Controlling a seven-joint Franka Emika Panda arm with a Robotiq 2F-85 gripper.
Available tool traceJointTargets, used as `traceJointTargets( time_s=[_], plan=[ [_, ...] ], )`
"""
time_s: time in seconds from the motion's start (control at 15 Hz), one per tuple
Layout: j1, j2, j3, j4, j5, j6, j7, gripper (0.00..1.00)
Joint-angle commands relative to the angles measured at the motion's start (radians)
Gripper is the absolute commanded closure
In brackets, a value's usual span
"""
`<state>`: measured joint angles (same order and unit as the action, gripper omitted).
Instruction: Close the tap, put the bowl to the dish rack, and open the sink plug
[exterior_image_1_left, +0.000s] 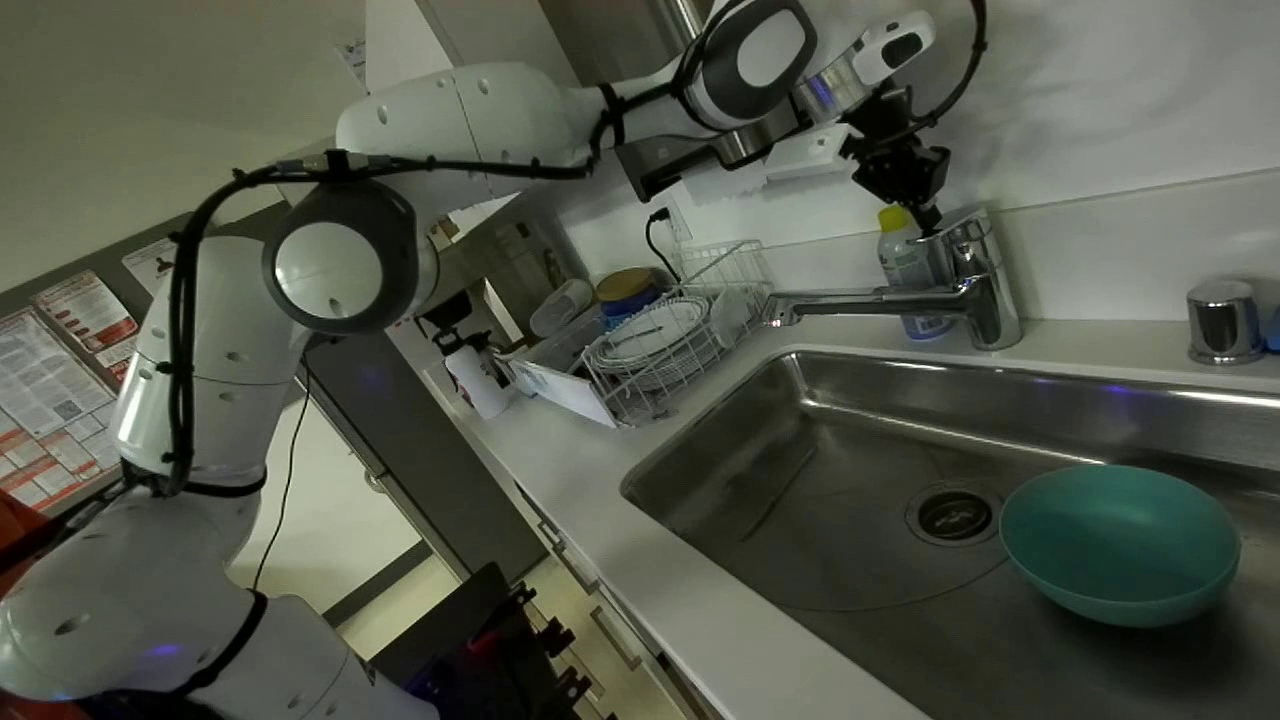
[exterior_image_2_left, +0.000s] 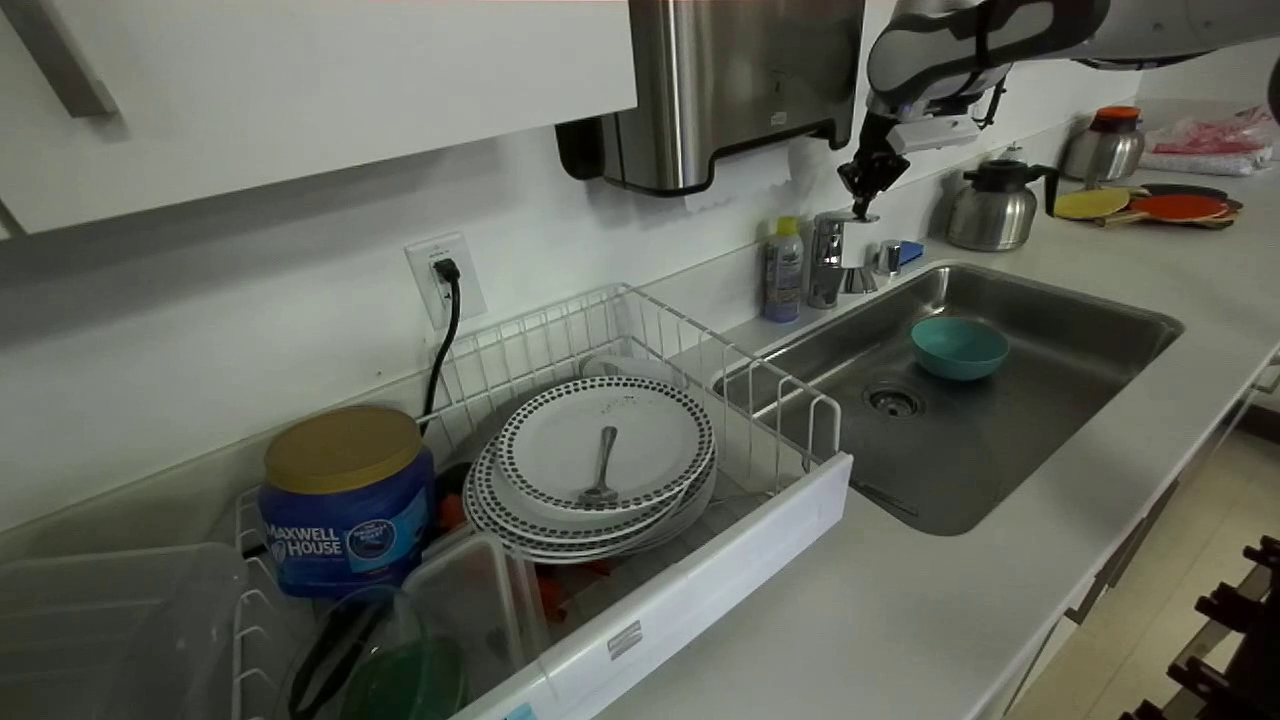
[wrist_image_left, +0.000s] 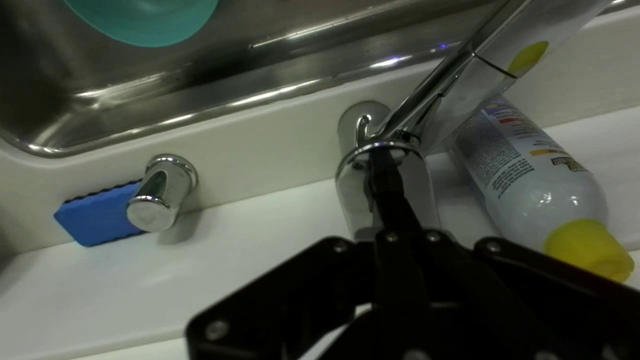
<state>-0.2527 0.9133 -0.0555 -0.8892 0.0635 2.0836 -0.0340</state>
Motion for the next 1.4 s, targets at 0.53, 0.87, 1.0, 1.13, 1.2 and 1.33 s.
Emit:
traceJointTargets(
  time_s=[0.53,0.87,1.0,1.13,1.2,1.33],
  plan=[
    [-0.022,-0.120,-0.100,-0.092,-0.016,-0.117,0.054,1.00],
    [-0.052,-0.136,-0.081,-0.234,0.018,-0.001,-0.024,1.00],
    [-0.054,-0.157,-0.072,-0.325,0.013,0.085,-0.076,1.00],
    [-0.066,-0.176,-0.054,-0.417,0.019,0.183,-0.147,1.00],
    [-0.073,-0.186,-0.046,-0.464,0.017,0.226,-0.190,1.00],
    [-0.083,-0.201,-0.040,-0.540,0.005,0.279,-0.261,0.72]
  ],
)
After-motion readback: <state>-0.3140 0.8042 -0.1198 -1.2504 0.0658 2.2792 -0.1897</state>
